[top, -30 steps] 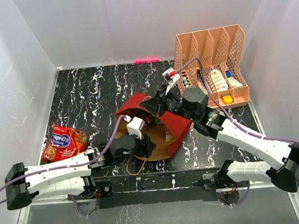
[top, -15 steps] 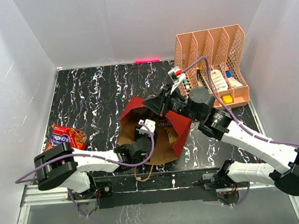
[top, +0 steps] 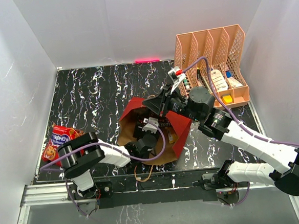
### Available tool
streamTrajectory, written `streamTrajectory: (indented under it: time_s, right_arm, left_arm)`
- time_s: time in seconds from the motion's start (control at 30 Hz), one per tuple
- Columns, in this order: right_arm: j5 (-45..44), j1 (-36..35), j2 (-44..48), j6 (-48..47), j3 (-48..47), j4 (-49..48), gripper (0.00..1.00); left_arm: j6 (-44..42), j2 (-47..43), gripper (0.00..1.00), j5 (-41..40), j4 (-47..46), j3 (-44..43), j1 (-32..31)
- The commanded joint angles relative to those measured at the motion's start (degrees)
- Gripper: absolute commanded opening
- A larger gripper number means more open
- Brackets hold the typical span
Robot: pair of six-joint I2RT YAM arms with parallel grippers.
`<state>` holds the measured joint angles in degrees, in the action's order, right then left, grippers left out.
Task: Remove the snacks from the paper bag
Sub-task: Take out the snack from the paper bag.
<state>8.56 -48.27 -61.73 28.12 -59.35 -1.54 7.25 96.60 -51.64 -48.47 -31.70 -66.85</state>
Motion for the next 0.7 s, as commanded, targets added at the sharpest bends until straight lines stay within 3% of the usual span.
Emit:
streamTrajectory:
  time_s: [0.0, 0.37, 0.5, 0.67]
  right_arm:
    - [0.25, 0.02, 1.39, 0.36, -1.57, -4.7, 0.07]
    - [-0.29, 0.04, 1.71, -0.07, -1.94, -4.31, 0.07]
    - [-1.06, 0.03, 2.27, -0.57, -1.92, -3.83, 0.07]
    - [-1.77, 0.02, 2.66, -1.06, -1.65, -3.44, 0.07]
  left_arm:
    - [0.18, 1.88, 0.64, -2.78, -2.65, -2.66, 2.68]
    - [0.67, 8.91, 0.59, -0.67, 0.05, -6.55, 6.51]
    - [1.73, 7.58, 0.5, -0.49, 3.14, -6.87, 6.49]
    - [6.76, 0.96, 0.39, 1.14, 13.54, -7.52, 6.56]
